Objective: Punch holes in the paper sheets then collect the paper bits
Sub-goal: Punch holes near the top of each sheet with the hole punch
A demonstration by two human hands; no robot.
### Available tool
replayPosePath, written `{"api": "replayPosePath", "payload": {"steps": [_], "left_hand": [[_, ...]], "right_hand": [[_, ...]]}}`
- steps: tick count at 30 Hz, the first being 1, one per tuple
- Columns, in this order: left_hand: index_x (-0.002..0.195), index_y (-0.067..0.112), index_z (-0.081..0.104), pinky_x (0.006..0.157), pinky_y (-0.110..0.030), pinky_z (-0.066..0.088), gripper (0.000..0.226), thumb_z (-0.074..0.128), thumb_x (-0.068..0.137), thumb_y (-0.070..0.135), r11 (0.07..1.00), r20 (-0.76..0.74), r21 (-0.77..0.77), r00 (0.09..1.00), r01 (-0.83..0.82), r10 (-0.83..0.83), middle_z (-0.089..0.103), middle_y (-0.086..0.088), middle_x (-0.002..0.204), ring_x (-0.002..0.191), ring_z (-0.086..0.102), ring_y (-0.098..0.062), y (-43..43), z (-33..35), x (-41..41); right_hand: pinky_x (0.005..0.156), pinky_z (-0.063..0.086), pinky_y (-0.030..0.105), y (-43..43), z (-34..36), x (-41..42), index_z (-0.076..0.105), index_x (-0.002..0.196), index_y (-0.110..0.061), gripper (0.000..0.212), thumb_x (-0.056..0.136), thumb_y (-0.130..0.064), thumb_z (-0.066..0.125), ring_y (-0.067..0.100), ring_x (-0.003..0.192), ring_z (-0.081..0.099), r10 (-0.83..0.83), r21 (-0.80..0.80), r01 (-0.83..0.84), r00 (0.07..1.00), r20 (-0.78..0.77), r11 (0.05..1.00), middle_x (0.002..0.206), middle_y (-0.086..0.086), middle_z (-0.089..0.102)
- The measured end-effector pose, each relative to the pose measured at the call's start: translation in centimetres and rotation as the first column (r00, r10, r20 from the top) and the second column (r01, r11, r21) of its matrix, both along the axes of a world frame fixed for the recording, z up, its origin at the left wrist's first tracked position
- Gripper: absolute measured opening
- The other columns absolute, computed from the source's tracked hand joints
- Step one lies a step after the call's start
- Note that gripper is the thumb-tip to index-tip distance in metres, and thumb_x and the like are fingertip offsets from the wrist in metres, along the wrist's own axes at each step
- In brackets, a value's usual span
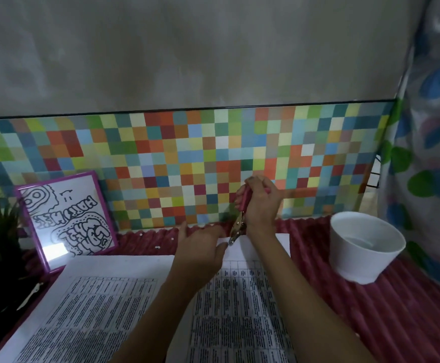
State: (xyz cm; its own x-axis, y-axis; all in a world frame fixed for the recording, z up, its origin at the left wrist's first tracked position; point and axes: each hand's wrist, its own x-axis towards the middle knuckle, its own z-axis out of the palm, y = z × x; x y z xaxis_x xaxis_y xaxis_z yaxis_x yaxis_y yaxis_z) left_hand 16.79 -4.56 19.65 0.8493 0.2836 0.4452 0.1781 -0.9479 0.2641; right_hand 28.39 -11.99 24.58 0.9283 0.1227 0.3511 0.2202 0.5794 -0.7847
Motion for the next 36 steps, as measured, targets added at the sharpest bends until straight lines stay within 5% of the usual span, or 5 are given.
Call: {"api": "replayPosePath", "payload": {"steps": [8, 15, 24, 29, 36], "left_hand": [[0.087, 0.034, 0.049, 0.107, -0.043, 0.025, 0.012, 0.047, 0.094, 0.044, 1.000, -0.048, -0.023, 0.999, -0.006, 0.005, 0.055, 0.015, 0.080, 0.081, 0.056, -0.009, 0.3, 0.5, 0.7], [0.100, 0.030, 0.059, 0.106, -0.041, 0.026, 0.019, 0.049, 0.094, 0.045, 0.997, -0.009, -0.075, 1.000, -0.005, 0.004, 0.062, 0.015, 0.087, 0.084, 0.055, -0.008, 0.7, 0.4, 0.2], [0.093, 0.031, 0.060, 0.104, -0.045, 0.028, 0.028, 0.042, 0.086, 0.051, 0.997, 0.026, -0.072, 1.000, -0.013, 0.015, 0.061, 0.015, 0.081, 0.079, 0.054, -0.007, 0.8, 0.8, 0.2], [0.111, 0.031, 0.061, 0.114, -0.053, 0.015, 0.033, 0.042, 0.094, 0.052, 0.999, 0.005, -0.001, 0.999, 0.037, -0.037, 0.066, 0.014, 0.103, 0.102, 0.059, -0.009, -1.9, 1.5, 2.0], [0.104, 0.029, 0.062, 0.109, -0.041, 0.020, 0.023, 0.045, 0.097, 0.041, 0.992, 0.019, -0.095, 0.997, 0.078, -0.077, 0.068, 0.012, 0.101, 0.096, 0.060, -0.010, -3.5, 0.9, 4.1]], "right_hand": [[0.046, 0.045, 0.028, -1.7, 1.0, 1.5, 0.065, 0.088, -0.003, 0.014, 0.091, -0.002, 0.052, 0.021, 0.044, 0.051, 0.223, -0.176, -0.236, 0.970, -0.092, 0.956, 0.059, 0.012, 0.060], [0.038, 0.042, 0.026, -4.6, 2.0, 2.6, 0.064, 0.091, 0.002, 0.014, 0.093, -0.004, 0.051, 0.018, 0.039, 0.048, 0.095, -0.308, -0.096, 0.995, -0.016, 0.946, 0.058, 0.014, 0.056], [0.038, 0.040, 0.027, -4.9, 1.9, 2.9, 0.061, 0.068, -0.006, 0.025, 0.091, -0.001, 0.051, 0.021, 0.038, 0.045, -0.023, -0.213, 0.025, 1.000, 0.014, 0.977, 0.052, 0.010, 0.054], [0.036, 0.041, 0.025, -4.7, 1.5, 3.2, 0.060, 0.067, -0.003, 0.024, 0.090, -0.002, 0.050, 0.021, 0.038, 0.045, -0.056, -0.187, 0.059, 0.998, 0.022, 0.981, 0.051, 0.011, 0.054], [0.038, 0.040, 0.023, -4.8, 1.2, 3.7, 0.058, 0.067, 0.002, 0.021, 0.085, 0.001, 0.048, 0.022, 0.038, 0.044, -0.063, -0.136, 0.061, 0.998, -0.010, 0.989, 0.053, 0.017, 0.052]]}}
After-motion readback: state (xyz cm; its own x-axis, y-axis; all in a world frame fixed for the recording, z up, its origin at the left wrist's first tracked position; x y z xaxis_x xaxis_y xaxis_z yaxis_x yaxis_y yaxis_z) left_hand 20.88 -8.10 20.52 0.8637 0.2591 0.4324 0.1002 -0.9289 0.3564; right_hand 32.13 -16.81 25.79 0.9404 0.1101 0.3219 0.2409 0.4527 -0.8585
